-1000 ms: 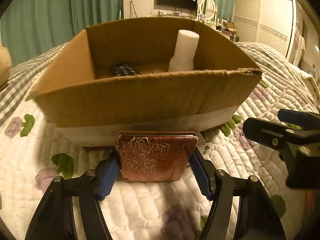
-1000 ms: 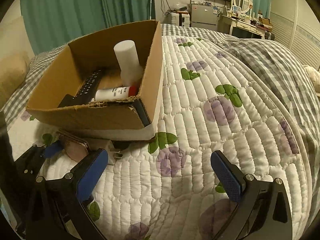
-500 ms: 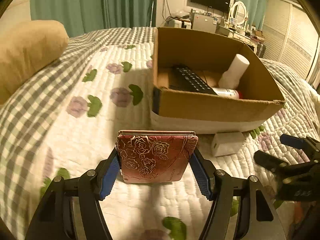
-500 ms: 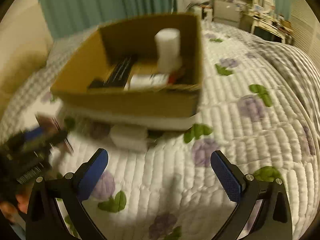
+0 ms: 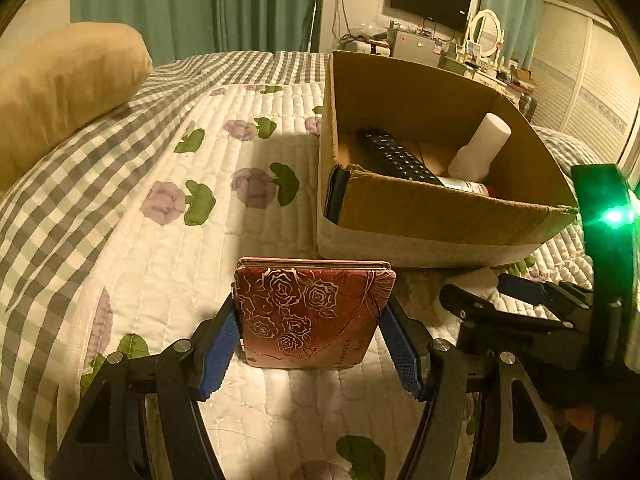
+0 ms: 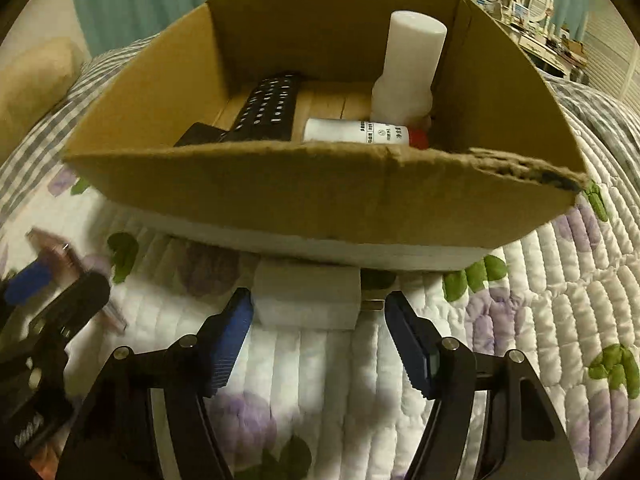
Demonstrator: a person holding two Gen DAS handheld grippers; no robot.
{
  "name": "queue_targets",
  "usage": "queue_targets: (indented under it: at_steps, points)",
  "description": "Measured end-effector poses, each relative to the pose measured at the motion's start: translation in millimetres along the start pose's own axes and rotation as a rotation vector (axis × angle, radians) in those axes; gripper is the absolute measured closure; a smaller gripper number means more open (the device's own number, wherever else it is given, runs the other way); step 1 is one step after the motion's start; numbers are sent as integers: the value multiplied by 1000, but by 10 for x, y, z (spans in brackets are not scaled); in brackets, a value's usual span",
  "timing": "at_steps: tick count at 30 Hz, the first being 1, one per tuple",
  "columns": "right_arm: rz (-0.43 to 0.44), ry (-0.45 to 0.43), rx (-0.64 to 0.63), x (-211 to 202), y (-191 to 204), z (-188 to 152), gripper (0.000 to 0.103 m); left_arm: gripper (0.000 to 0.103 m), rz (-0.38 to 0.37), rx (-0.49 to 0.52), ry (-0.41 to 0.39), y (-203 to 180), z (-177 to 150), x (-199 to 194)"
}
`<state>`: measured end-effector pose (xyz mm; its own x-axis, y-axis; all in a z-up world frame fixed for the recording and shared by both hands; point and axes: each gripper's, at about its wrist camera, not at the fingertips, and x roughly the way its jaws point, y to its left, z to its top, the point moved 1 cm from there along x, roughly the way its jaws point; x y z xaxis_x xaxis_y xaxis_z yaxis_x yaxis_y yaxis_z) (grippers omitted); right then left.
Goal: Organize rigid objects
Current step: 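Drop the wallet into the box with the left tool while the right tool drops the white charger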
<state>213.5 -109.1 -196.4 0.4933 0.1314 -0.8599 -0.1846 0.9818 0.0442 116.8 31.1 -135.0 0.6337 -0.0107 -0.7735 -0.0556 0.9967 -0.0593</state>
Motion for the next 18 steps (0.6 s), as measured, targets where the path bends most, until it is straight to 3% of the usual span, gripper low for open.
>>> queue_targets:
  at_steps: [5,8,9,18]
  points:
    - [-6,15,-15,177,78,55,35,34,2,-3,2,-2,-4,-2]
    - [-41,12,-66,230,143,-13,42,34,-4,-8,0,2,-4,-3]
    - [-26,8,-67,201,138,-29,48,34,-5,-9,0,2,-4,-2]
    - [40,-86,15,-294,-97,-97,48,34,-11,14,-17,-18,-11,-71]
